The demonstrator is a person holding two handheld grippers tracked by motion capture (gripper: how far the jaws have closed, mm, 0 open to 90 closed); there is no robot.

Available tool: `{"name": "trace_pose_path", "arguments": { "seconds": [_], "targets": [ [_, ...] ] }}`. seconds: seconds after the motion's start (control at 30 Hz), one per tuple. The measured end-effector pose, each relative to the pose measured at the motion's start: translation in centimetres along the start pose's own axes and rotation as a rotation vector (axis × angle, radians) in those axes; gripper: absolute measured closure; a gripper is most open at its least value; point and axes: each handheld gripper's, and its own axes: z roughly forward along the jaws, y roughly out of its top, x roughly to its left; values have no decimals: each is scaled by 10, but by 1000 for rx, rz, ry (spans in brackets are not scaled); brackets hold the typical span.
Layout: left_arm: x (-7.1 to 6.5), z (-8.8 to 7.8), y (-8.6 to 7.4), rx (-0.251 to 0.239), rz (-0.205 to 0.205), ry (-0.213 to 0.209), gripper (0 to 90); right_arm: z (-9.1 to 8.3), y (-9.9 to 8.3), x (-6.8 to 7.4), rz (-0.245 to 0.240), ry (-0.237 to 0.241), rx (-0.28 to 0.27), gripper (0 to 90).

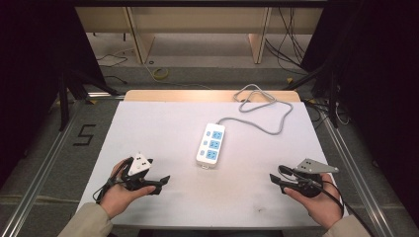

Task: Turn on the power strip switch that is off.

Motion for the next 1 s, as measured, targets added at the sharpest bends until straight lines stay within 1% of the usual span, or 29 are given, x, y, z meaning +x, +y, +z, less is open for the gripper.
{"name": "trace_pose_path", "arguments": {
  "seconds": [0.1,0.2,0.23,0.27,0.3,0.33,0.37,0.53,0.67,1.0],
  "targets": [
    [-1,0,0,1,9,3,171,-2,1,1,-23,-17,13,651],
    [0,0,0,6,12,3,173,-3,4,3,-32,-40,22,772],
    [0,0,0,6,12,3,174,-3,4,3,-32,-40,22,772],
    [0,0,0,5,11,6,176,-3,5,4,-42,-52,35,850],
    [0,0,0,5,10,5,178,-2,6,5,-53,-58,41,885],
    [0,0,0,5,10,5,178,-2,7,5,-59,-63,47,900],
    [0,0,0,8,8,5,179,-2,9,5,-64,-64,51,900],
    [0,1,0,8,9,6,184,2,13,4,-57,-65,56,900],
    [0,1,0,11,11,11,188,9,19,5,-61,-54,63,900],
    [-1,2,0,19,19,12,191,16,27,5,-63,-40,68,900]
  ]
}}
